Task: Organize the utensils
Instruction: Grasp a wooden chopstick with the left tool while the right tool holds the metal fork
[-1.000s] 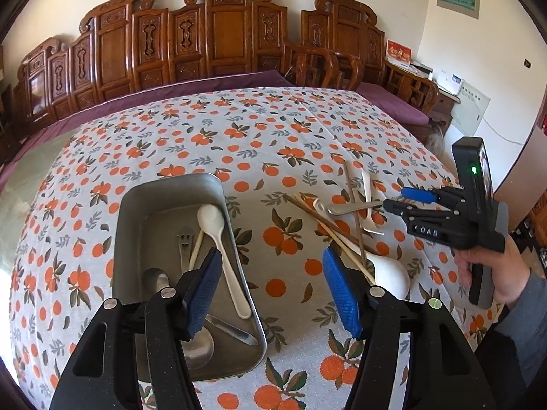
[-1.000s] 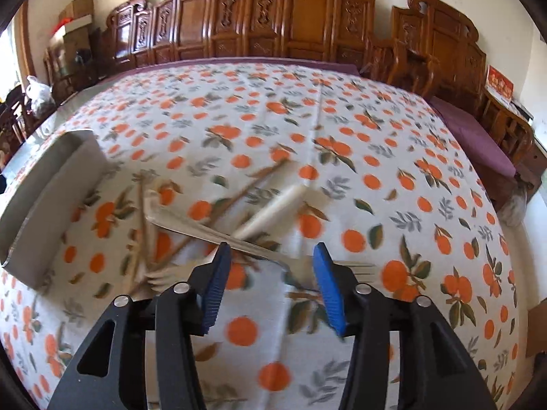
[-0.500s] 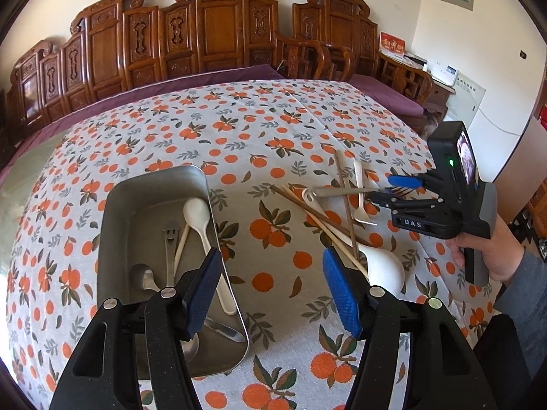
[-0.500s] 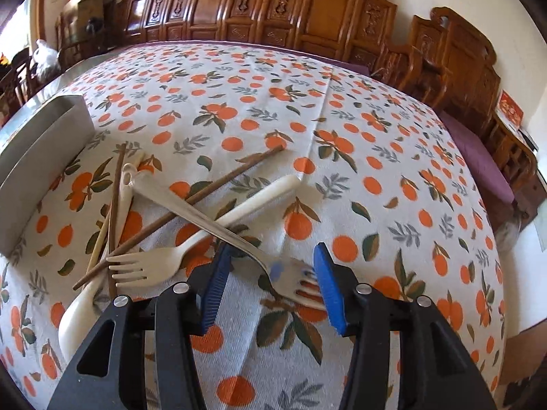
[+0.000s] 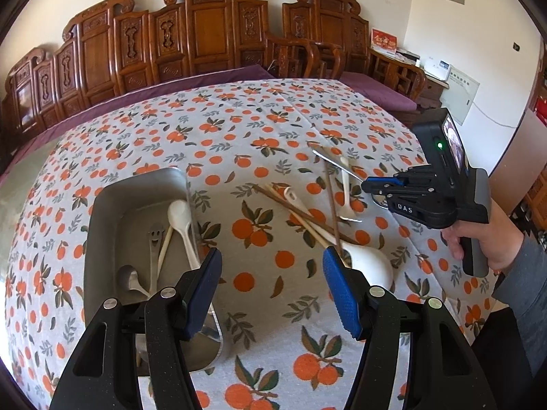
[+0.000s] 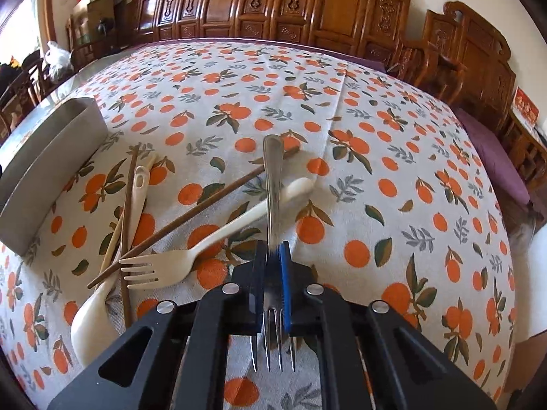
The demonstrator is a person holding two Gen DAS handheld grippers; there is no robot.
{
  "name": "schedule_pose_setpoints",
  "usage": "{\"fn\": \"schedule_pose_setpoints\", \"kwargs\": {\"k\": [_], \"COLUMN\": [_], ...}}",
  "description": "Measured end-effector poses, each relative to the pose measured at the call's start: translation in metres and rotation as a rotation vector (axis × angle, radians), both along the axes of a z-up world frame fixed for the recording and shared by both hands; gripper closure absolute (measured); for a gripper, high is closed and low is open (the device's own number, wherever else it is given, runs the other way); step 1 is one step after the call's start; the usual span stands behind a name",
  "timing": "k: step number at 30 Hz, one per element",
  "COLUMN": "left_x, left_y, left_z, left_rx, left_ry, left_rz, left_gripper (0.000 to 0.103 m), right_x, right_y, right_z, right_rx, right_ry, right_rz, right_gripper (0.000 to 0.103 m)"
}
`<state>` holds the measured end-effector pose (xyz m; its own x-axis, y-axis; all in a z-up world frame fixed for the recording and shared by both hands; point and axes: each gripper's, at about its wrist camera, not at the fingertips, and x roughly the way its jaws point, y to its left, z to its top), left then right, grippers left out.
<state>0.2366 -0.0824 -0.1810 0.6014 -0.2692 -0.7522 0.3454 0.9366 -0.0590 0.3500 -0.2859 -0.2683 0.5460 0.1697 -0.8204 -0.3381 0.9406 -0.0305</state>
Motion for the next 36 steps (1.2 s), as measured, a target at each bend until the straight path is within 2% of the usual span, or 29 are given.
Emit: {"fn": "schedule_pose_setpoints", "kwargs": {"k": [8, 15, 20, 36], "left_x": [-0.004, 0.001, 0.012, 0.058], "left_y": [-0.014, -0.028, -0.039, -0.059], "left_z": [-0.001, 0.0, -0.001, -0.012], "left_rx": [0.006, 0.045, 0.085, 0.099], "left_ry": [-0.004, 0.008, 0.012, 0.051], "left_rz": [-0.01, -0.025, -0.032, -0.028], "left_gripper": [0.045, 0.045, 0.045, 0.045], "right_x": [-0.002, 0.001, 0.0, 0.006], "right_y": [-0.017, -0.029, -0.031, -0.025], "right_z": [0.01, 0.011, 0.007, -0.004], "right_rx": [0.093, 0.153, 0.118, 0.062], "right_ry": [0.015, 0.033, 0.038, 0.024], "right_rz": [-0.05, -0.077, -0.065, -0.033], "right_gripper": [0.094, 0.094, 0.094, 0.091]}}
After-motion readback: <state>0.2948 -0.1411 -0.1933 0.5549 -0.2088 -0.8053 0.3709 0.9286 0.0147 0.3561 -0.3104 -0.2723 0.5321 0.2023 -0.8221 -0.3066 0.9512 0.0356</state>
